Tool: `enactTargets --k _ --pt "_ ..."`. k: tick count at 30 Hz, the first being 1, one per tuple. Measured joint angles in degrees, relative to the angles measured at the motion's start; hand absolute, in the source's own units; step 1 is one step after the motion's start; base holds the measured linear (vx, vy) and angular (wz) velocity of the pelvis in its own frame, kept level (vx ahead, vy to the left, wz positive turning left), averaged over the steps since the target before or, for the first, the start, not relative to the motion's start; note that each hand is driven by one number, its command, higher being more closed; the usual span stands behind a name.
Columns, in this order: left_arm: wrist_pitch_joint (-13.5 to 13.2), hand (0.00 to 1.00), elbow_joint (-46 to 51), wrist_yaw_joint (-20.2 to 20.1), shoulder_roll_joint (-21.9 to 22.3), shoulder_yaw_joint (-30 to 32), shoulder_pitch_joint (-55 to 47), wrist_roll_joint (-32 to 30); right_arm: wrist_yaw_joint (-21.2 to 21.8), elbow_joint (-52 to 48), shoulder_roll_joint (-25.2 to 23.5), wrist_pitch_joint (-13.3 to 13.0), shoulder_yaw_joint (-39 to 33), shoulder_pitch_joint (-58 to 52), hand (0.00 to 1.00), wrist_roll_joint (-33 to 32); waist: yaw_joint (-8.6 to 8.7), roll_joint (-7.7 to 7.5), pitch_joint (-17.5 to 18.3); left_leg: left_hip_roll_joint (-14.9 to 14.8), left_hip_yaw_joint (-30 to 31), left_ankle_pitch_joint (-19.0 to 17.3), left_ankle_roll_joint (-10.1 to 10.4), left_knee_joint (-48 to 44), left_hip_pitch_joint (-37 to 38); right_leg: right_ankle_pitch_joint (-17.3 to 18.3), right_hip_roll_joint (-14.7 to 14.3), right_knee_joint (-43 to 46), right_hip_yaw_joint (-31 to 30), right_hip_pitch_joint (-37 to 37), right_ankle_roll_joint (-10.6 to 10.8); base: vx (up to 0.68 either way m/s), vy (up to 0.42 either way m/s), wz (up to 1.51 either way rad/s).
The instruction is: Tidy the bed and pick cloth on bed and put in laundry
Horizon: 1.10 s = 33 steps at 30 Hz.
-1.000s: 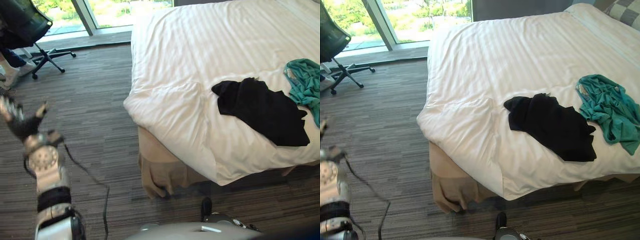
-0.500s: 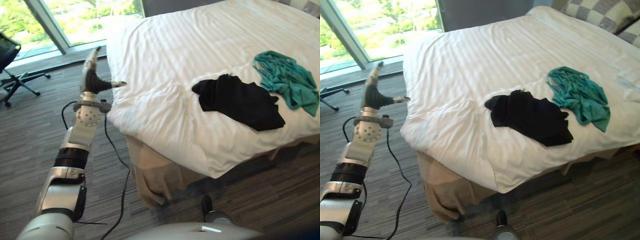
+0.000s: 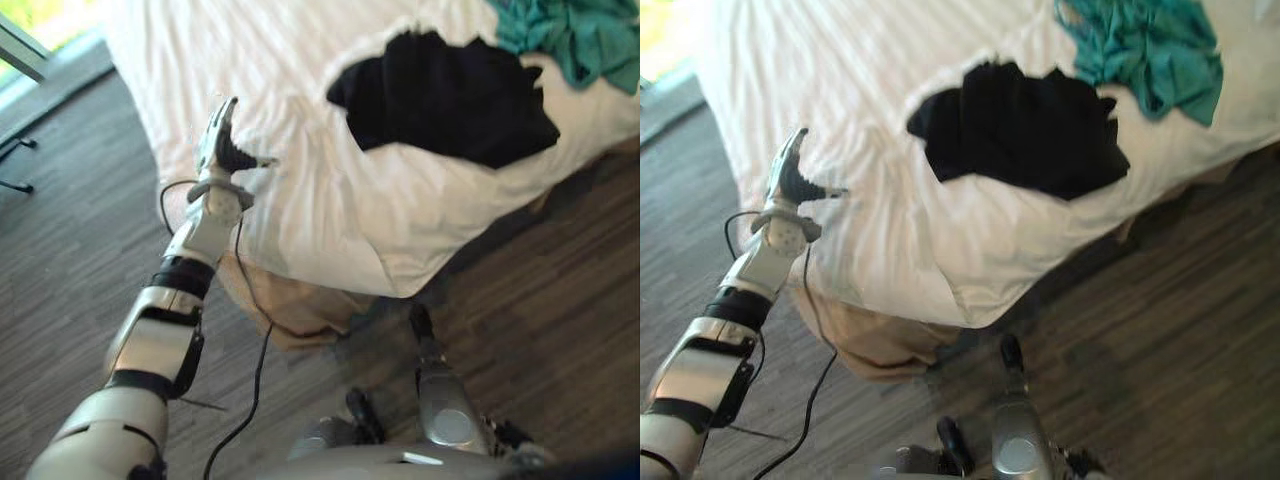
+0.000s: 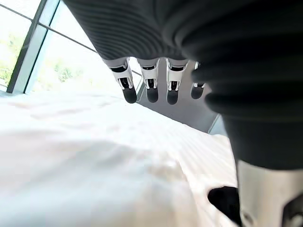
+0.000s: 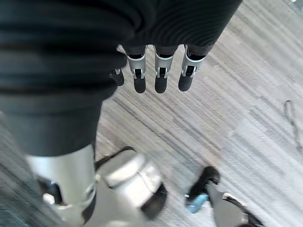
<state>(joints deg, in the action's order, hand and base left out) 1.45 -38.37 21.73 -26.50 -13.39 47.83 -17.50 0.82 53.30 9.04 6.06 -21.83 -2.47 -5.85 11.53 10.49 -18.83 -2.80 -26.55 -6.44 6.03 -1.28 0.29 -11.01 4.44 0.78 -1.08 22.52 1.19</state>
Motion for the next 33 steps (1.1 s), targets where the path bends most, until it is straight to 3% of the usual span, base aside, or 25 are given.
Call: enactTargets --k 4,9,10,12,16,22,28,33 --pt "3.4 0.0 0.0 2.3 3.0 0.0 2.6 -0.1 -0.4 -5.4 0.0 -1.3 0.5 1.8 0.0 -2.1 0.19 -1.03 -1.1 0.7 -5.4 1.4 -0.5 -1.9 -3.7 1.4 0.5 4.0 -2.0 5.5 -0.4 0.0 -0.029 -0.13" --pt "10.2 0.0 0.4 1.1 3.6 0.3 5.2 0.0 -1.0 -9.6 -0.2 -2.0 3.9 4.2 0.0 -5.3 0.14 -2.91 -3.6 0.7 -9.3 1.4 -1.1 -3.6 -6.5 1.9 1.0 4.5 -2.4 8.0 0.6 -0.06 -0.005 0.05" --pt "10.9 1.0 0.7 0.7 3.6 0.4 5.2 0.0 -1.0 -10.1 -0.1 -2.0 4.2 4.5 0.0 -5.9 0.19 -3.06 -3.7 0.5 -9.4 1.0 -1.6 -3.8 -7.1 1.8 0.9 4.4 -2.3 8.4 0.7 -0.09 -0.003 0.1" --pt "12.1 1.0 2.6 0.4 3.6 2.4 5.3 -0.1 -0.9 -12.0 -0.1 -2.1 4.4 5.0 0.0 -6.4 0.0 -3.44 -4.1 -0.7 -10.6 -2.1 -2.0 -3.8 -8.8 1.1 -0.1 4.2 -1.7 10.3 1.1 -0.09 0.012 0.02" --pt "13.2 1.0 5.0 1.2 3.1 4.9 5.6 -0.1 0.0 -13.1 0.4 -2.9 4.5 4.8 0.0 -6.4 -0.09 -5.64 -5.8 -0.8 -10.7 -3.4 -2.2 -5.3 -9.4 -0.1 0.4 3.6 -1.6 10.1 1.1 -0.06 0.019 0.0" --pt "14.7 1.0 4.8 0.9 2.2 7.1 6.0 0.0 2.6 -13.1 0.7 -4.9 5.5 4.8 0.0 -6.3 -0.09 -5.63 -5.9 -1.1 -10.5 -3.9 -2.2 -6.0 -9.2 -0.8 0.6 3.0 -1.2 9.1 1.0 0.04 0.019 0.02" --pt "13.9 1.0 3.2 -0.6 2.2 7.2 5.9 3.9 3.5 -12.9 1.0 -6.1 6.9 4.7 0.0 -6.3 -0.34 -5.31 -5.7 -0.8 -9.2 -2.6 -2.1 -5.7 -7.3 -0.7 1.6 3.0 0.7 6.4 0.4 0.07 0.021 0.16" --pt "10.5 1.0 3.1 -0.9 2.2 7.3 4.5 9.2 3.1 -10.8 0.7 -6.4 7.9 4.0 0.0 -6.2 -2.88 -5.01 -4.9 -1.1 -8.9 -2.5 -2.2 -5.2 -4.9 -0.7 1.9 1.3 2.3 2.6 0.4 0.02 0.006 0.11"
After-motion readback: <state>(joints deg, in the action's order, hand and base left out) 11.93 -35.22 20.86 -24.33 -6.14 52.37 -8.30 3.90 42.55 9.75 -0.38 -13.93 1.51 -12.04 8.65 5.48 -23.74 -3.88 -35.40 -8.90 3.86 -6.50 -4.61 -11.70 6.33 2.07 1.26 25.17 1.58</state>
